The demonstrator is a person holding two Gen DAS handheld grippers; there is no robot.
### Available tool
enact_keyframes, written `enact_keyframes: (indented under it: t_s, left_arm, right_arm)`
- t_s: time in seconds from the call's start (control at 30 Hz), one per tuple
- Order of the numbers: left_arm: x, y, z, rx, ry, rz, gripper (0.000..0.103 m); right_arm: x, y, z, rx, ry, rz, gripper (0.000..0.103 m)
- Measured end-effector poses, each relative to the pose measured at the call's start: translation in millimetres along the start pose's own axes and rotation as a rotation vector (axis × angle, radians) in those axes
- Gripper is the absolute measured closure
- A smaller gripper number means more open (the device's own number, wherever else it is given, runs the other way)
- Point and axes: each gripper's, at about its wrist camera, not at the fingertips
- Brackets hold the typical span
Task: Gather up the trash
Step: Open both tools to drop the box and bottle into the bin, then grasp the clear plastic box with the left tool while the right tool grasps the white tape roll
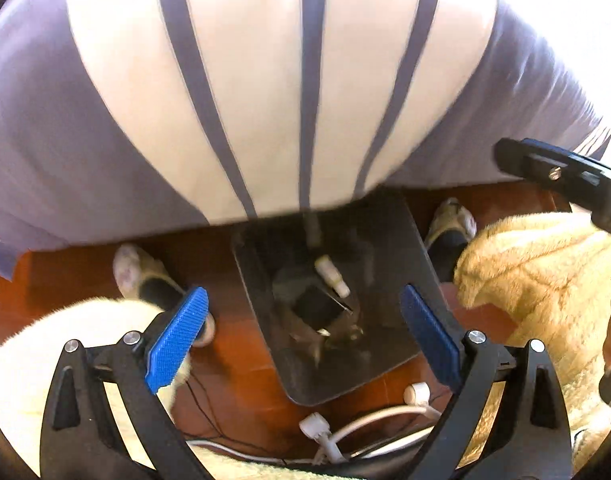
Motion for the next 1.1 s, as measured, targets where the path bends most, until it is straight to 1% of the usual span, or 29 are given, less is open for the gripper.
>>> enact_keyframes:
  t_s: [0.1,0.17,0.27,0.43,0.5,0.57,0.63,0.67,0.73,0.8,0.83,0.9,0.97,1.03,1.1]
  left_arm:
    - [31,-2,-18,-0.013,-0.075,-0.015,0.011]
    - [48,-4,-28,-0.021,-0.122,-0.027,0.011]
    - [76,-3,-47,-0.027,-0.201,-0.029,0.011]
    - [111,-6,-83,-0.058,-0.298,-0.050,0.011]
    - [119,-7,-99,-0.074,-0.322,-0.057,0.011]
    - [120,-7,-118,-0.087,-0.337,-0.056,0.011]
    - [112,-4,-134,-0.099,-0.341,-0.042,0.011]
    - [109,-2,-141,-0.101,-0.341,-0.038,0.011]
    - [102,3,-157,-0.108,-0.338,-0.029,0.012]
    - [96,5,-172,-0.109,-0.335,-0.022,0.012]
    - [93,5,-179,-0.110,-0.333,-0.019,0.014]
    - [88,4,-190,-0.117,-0.329,-0.010,0.018]
    - [82,3,-202,-0.124,-0.325,0.014,0.023]
    - [78,2,-212,-0.133,-0.323,0.026,0.028]
    - [73,0,-221,-0.141,-0.322,0.037,0.029]
  right_arm:
    - [28,-15,-18,-0.033,-0.084,0.010,0.040]
    - [47,-26,-32,-0.052,-0.148,0.032,0.040]
    - [66,-36,-54,-0.054,-0.221,0.054,0.040]
    - [74,-40,-92,-0.029,-0.282,0.064,0.039]
    - [71,-37,-108,-0.025,-0.292,0.052,0.039]
    - [65,-32,-125,-0.021,-0.298,0.036,0.039]
    - [56,-26,-139,-0.014,-0.297,0.024,0.040]
    - [50,-17,-152,-0.005,-0.292,0.021,0.040]
    - [43,-10,-164,0.011,-0.292,0.025,0.041]
    - [34,-7,-175,0.019,-0.292,0.022,0.044]
    - [31,-6,-181,0.022,-0.292,0.015,0.047]
    - [25,-3,-190,0.026,-0.290,0.005,0.050]
    - [17,-2,-200,0.031,-0.286,-0.001,0.055]
    - [13,-1,-205,0.031,-0.284,-0.004,0.057]
    - [10,2,-212,0.037,-0.286,-0.011,0.059]
Point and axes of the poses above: each gripper's, at about its wrist camera, not at the fingertips, and x roughly against the way its jaws point, y to its left, z to its underside, and after that the axes turned 14 degrees about z, right-handed
